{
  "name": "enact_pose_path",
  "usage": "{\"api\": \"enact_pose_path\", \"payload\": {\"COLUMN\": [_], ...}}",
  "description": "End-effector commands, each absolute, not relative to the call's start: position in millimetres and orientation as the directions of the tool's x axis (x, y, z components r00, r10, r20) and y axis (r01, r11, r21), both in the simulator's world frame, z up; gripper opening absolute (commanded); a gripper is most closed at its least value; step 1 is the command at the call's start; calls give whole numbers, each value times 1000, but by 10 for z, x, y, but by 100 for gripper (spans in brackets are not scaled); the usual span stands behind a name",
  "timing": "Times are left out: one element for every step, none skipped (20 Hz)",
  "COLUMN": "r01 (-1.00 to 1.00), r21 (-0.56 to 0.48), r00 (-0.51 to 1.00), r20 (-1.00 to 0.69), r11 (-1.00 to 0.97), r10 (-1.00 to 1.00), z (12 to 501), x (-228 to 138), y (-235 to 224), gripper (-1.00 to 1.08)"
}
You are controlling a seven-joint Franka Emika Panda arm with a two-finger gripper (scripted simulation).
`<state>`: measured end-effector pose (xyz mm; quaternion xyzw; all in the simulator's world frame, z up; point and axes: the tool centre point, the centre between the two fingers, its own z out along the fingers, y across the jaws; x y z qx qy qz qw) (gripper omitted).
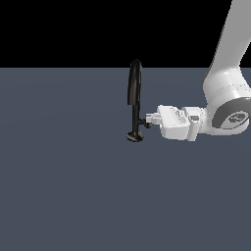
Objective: Turn on the faucet by rotating a designated handle.
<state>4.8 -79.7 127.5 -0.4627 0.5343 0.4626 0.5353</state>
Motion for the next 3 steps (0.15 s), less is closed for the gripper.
{"api": "enact_pose_path", "payload": {"r01": [-989,-989,-989], "r21": [35,37,37], "r00": [-35,-37,-37], "r20": [-999,-999,-999], "r11": [146,146,146], "r10": [5,5,5], "z": [942,875,875], "x": [-104,-133,-133], "y": [-772,-767,-767], "gripper": [-100,-100,-100]}}
